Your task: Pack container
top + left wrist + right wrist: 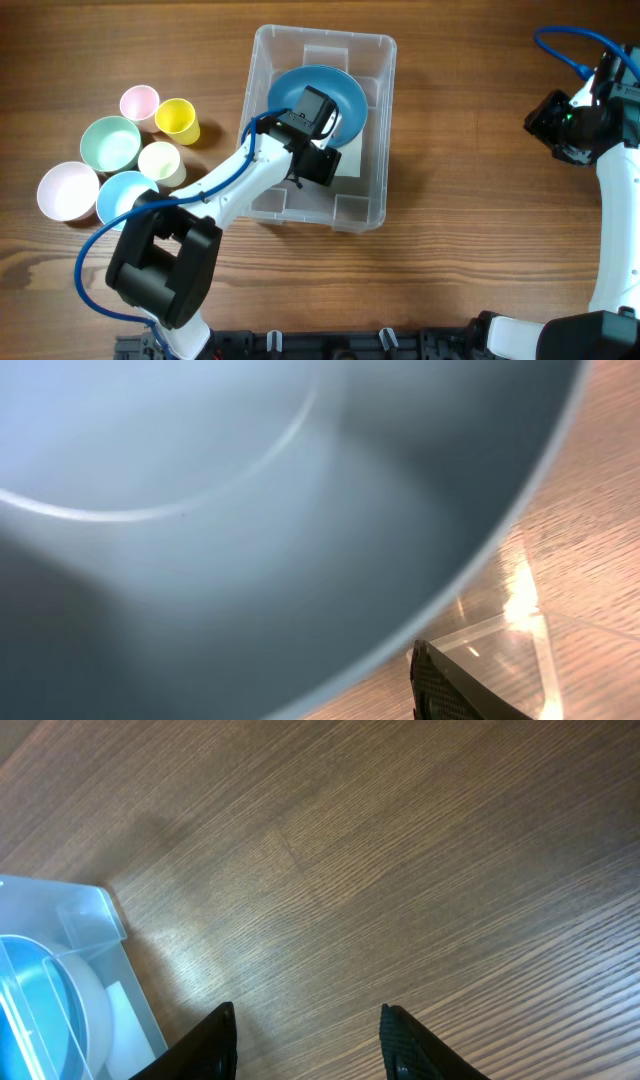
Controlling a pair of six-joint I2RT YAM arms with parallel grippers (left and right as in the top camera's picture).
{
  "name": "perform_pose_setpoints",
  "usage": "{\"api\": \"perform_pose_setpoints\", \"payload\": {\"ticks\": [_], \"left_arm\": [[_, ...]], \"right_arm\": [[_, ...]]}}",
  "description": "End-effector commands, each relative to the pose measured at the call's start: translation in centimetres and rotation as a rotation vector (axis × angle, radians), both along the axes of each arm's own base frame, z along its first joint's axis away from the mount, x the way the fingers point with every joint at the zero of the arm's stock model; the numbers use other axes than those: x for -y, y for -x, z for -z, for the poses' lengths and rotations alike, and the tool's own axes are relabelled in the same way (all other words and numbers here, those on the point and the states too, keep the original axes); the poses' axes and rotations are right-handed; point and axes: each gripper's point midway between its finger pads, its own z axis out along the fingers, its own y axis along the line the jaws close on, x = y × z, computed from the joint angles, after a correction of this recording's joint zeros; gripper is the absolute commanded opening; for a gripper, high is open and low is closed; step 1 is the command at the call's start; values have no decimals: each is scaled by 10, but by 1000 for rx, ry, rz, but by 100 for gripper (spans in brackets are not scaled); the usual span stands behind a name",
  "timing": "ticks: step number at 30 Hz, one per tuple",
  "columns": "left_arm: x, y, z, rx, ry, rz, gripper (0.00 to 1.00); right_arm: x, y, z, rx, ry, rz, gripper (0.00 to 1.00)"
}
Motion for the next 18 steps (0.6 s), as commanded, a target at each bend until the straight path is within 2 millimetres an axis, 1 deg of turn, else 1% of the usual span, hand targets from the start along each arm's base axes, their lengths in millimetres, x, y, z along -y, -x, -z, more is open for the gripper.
{"api": "perform_pose_setpoints", "payload": {"ticks": [1,2,3,5,6,7,8,10,11,12,13,14,15,16,17,18], "left_arm": [[9,-8,-29,83,-16,41,62],[11,-6,-45,106,-17,45,66],[10,-5,-53,112,-13,45,66],[4,4,-79,136,2,43,67],[-2,6,-92,160,-1,36,67],[-11,8,-109,204,-16,19,68],[-30,10,-140,292,-45,-21,76],[-70,16,-188,408,-48,-128,86],[-90,18,-202,435,-38,-181,93],[-120,17,-214,455,-35,-272,97],[-145,15,-219,458,-41,-352,98],[-176,11,-218,452,-65,-443,99],[-203,6,-214,433,-78,-524,100],[-219,1,-208,411,-70,-573,100],[-228,-5,-202,390,-53,-599,100],[-235,-16,-192,360,-19,-621,98]], "right_arm": [[-1,-1,4,-12,2,-14,47],[0,-1,4,-12,3,-14,47],[0,-1,4,-12,3,-14,47],[0,-1,4,-12,7,-22,47],[-1,-1,4,-13,9,-28,47],[0,-1,4,-12,11,-31,47],[0,-1,4,-13,13,-35,47],[-1,-1,4,-13,13,-36,47],[-1,-1,4,-13,13,-37,47],[-1,-1,4,-13,13,-37,47],[-1,-1,4,-13,13,-36,47],[-1,-1,4,-13,13,-37,47],[-1,-1,4,-13,13,-37,47],[-1,-1,4,-13,13,-37,47],[-1,-1,4,-13,13,-37,47],[-1,-1,4,-13,12,-37,47]]}}
